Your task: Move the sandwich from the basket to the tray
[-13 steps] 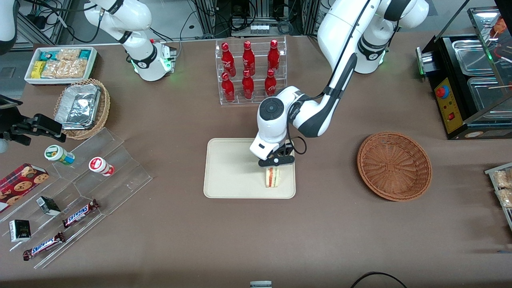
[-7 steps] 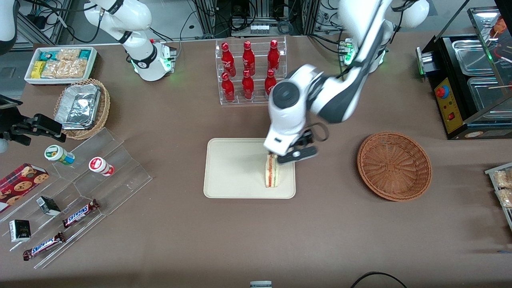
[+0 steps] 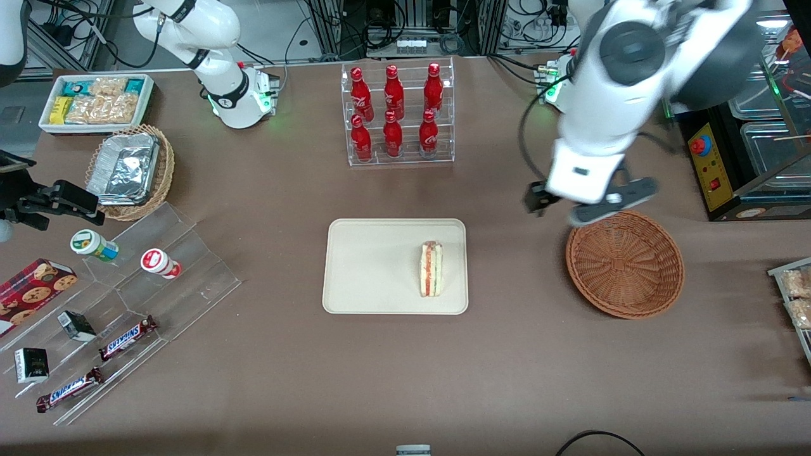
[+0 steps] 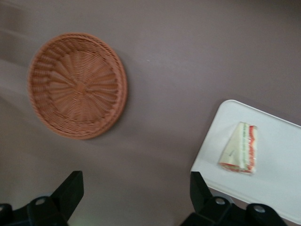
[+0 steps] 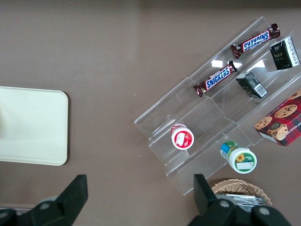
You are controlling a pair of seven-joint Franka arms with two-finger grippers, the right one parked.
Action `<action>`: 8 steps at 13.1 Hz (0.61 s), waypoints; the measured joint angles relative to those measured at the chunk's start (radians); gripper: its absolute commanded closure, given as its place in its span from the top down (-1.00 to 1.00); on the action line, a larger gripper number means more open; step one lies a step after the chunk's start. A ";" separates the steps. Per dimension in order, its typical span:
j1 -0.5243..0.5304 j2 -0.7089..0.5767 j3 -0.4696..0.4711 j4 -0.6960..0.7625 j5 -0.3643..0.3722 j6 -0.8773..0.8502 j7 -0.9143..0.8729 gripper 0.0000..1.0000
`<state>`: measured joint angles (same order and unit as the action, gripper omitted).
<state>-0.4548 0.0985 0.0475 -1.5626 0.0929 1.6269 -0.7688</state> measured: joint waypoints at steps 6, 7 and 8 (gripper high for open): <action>0.225 -0.084 0.003 0.004 -0.074 -0.134 0.391 1.00; 0.265 -0.095 0.003 0.004 -0.092 -0.156 0.471 1.00; 0.306 -0.105 0.004 0.004 -0.111 -0.173 0.552 1.00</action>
<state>-0.1492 -0.0061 0.0515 -1.5588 -0.0177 1.4543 -0.2164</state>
